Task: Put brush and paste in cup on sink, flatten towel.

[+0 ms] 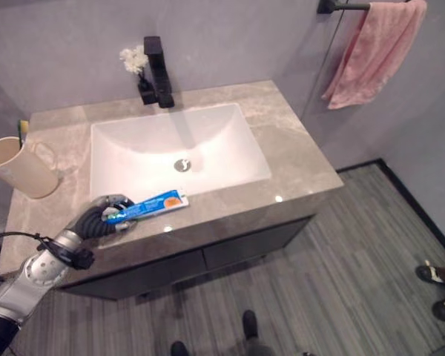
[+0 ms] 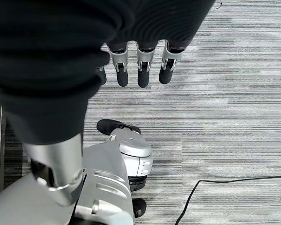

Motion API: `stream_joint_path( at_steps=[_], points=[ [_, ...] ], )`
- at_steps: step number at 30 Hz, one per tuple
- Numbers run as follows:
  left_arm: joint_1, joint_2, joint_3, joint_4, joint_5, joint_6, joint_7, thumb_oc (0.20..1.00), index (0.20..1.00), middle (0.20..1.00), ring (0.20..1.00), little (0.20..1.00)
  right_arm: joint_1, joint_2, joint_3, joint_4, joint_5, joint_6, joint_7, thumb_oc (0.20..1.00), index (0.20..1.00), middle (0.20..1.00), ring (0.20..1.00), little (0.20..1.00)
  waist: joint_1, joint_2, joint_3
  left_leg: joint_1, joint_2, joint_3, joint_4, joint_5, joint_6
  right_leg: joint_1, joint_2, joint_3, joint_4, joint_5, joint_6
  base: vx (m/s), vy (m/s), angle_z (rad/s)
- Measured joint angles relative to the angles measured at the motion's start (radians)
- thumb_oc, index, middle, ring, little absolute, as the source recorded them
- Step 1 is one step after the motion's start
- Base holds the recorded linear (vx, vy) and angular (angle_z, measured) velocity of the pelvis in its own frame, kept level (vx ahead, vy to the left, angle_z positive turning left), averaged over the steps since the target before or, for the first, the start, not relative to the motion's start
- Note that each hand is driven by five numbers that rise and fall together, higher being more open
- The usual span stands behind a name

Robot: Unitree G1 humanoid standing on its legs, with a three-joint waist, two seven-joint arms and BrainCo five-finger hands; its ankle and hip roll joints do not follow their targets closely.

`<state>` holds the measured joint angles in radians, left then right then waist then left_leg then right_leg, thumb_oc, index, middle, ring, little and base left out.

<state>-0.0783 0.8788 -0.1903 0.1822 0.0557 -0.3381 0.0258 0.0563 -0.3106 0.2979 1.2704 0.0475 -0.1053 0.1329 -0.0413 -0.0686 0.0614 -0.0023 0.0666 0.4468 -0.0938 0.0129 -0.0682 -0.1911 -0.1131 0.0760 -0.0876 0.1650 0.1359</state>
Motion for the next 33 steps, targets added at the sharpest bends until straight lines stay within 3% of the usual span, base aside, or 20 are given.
stream_joint_path(
  at_steps=[4, 7, 8, 9, 18, 27, 30, 33],
  points=[
    [-0.010, 0.001, -0.002, 0.012, 0.002, 0.001, 0.000, 0.507, 0.507, 0.507, 0.507, 0.507, -0.003, 0.000, 0.001, -0.001, 0.001, -0.001, -0.001, 1.000, 1.000, 1.000, 1.000, 1.000, 0.000, 0.003, 0.001, 0.002, 0.004, 0.000, 0.000, 0.000, 0.000, 0.001, 0.003, 0.000, -0.002, 0.000, -0.001, 0.00, 0.000, 0.00],
    [-0.038, 0.002, -0.017, 0.037, 0.003, 0.001, 0.000, 0.451, 0.451, 0.451, 0.451, 0.451, -0.003, 0.000, 0.001, 0.007, 0.001, -0.001, -0.002, 1.000, 1.000, 1.000, 1.000, 1.000, 0.000, 0.010, 0.006, 0.005, 0.004, 0.001, 0.000, 0.000, -0.001, 0.004, 0.002, -0.001, -0.008, -0.012, 0.000, 0.00, 0.000, 0.00],
    [-0.046, 0.003, -0.021, 0.040, 0.004, 0.007, 0.000, 0.404, 0.404, 0.404, 0.404, 0.404, -0.002, -0.001, 0.000, 0.011, 0.001, -0.001, -0.003, 1.000, 1.000, 1.000, 1.000, 1.000, -0.001, 0.017, 0.007, 0.007, 0.004, 0.001, 0.000, 0.000, -0.001, 0.006, 0.002, 0.000, -0.008, -0.013, -0.001, 0.00, 0.000, 0.00],
    [-0.051, 0.004, -0.026, 0.041, 0.006, 0.009, 0.000, 0.200, 0.200, 0.200, 0.200, 0.200, -0.001, -0.002, 0.000, 0.012, 0.001, 0.000, -0.004, 1.000, 1.000, 1.000, 1.000, 1.000, -0.002, 0.021, 0.009, 0.009, 0.004, 0.001, 0.000, 0.000, -0.001, 0.009, 0.003, 0.000, -0.008, -0.010, 0.003, 0.00, 0.000, 0.00],
    [-0.114, 0.046, -0.084, 0.062, 0.071, 0.009, -0.011, 0.200, 0.200, 0.200, 0.200, 0.200, -0.002, -0.011, -0.003, 0.035, 0.017, 0.000, -0.021, 1.000, 1.000, 1.000, 1.000, 1.000, -0.003, 0.036, 0.004, 0.020, 0.008, 0.001, 0.000, 0.000, -0.001, 0.019, 0.008, -0.001, 0.000, 0.000, -0.006, 0.00, 0.000, 0.00],
    [-0.049, 0.060, -0.149, 0.018, 0.128, -0.017, -0.060, 0.200, 0.200, 0.200, 0.200, 0.200, 0.002, -0.022, -0.131, 0.124, 0.105, 0.003, -0.025, 1.000, 1.000, 1.000, 1.000, 1.000, 0.001, 0.052, -0.051, 0.054, 0.014, -0.017, -0.005, -0.005, -0.006, 0.063, 0.005, -0.024, -0.008, -0.026, -0.006, 0.00, -0.017, 0.06],
    [-0.029, 0.062, -0.143, 0.002, 0.164, -0.022, -0.060, 0.200, 0.200, 0.200, 0.200, 0.200, 0.015, -0.035, -0.205, 0.158, 0.156, 0.004, -0.024, 1.000, 1.000, 1.000, 1.000, 1.000, 0.004, 0.043, -0.067, 0.060, 0.016, -0.030, -0.005, -0.004, -0.007, 0.075, 0.005, -0.037, -0.008, -0.026, -0.008, -0.01, -0.037, 0.12],
    [-0.013, 0.062, -0.130, -0.018, 0.190, -0.020, -0.054, 0.200, 0.200, 0.200, 0.200, 0.200, 0.016, -0.060, -0.371, 0.204, 0.287, 0.023, -0.023, 1.000, 1.000, 1.000, 1.000, 1.000, 0.007, 0.034, -0.076, 0.070, 0.016, -0.051, -0.005, -0.004, -0.007, 0.093, 0.003, -0.056, -0.008, -0.030, -0.009, -0.01, -0.030, 0.15]
  ],
)
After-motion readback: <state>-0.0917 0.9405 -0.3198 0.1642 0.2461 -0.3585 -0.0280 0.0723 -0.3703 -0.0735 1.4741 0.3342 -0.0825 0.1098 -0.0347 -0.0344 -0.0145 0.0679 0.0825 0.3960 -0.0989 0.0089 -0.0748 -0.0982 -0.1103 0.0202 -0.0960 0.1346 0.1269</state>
